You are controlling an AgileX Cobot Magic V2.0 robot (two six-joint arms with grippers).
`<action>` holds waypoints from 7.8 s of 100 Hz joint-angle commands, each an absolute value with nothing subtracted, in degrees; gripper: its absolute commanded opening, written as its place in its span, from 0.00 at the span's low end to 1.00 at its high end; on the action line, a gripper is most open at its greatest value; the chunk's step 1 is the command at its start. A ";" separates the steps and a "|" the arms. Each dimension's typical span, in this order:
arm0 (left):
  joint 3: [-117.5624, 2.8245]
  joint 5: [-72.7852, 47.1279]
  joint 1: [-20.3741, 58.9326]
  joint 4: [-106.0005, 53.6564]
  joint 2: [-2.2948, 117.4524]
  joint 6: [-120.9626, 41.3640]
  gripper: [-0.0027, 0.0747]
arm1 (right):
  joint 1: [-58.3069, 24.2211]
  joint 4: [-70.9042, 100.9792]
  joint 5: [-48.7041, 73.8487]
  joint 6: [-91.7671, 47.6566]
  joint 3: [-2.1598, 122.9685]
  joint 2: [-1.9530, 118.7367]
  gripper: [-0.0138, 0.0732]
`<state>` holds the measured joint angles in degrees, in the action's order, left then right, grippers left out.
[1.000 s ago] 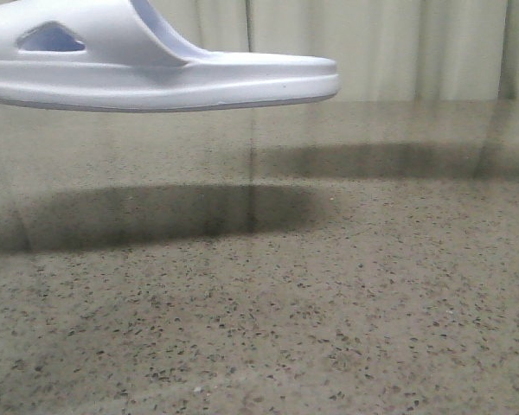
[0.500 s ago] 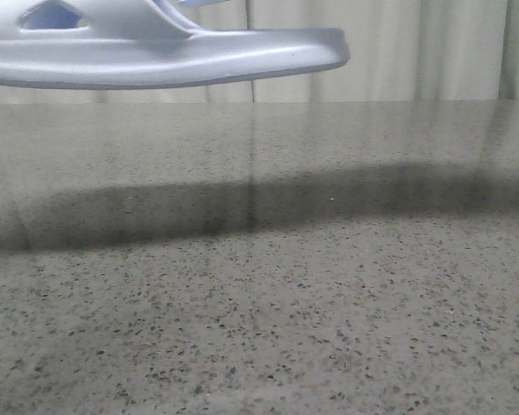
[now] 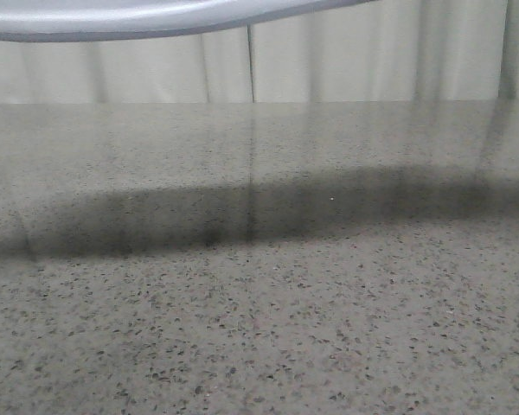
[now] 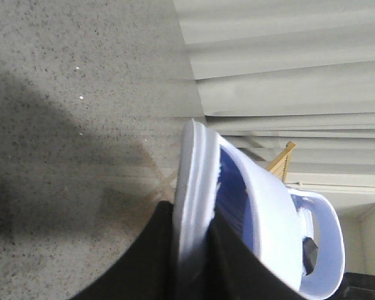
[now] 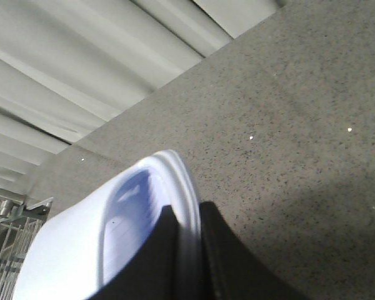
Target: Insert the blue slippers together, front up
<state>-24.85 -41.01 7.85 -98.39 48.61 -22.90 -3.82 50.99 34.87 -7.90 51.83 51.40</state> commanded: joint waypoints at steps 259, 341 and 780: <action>-28.58 -61.24 7.79 -106.62 48.10 -28.57 0.06 | -9.92 86.25 48.80 -44.90 51.41 67.04 0.04; -28.58 -55.20 7.79 -106.07 48.10 -28.79 0.06 | -9.04 86.29 34.12 -56.25 51.41 66.60 0.55; -15.88 -10.31 7.79 -95.57 25.69 -84.25 0.27 | -6.22 61.59 -4.04 -63.23 21.07 18.77 0.19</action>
<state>-14.43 -9.76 7.48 -94.91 25.50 -84.22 -6.37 62.26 -1.28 -62.28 19.51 18.64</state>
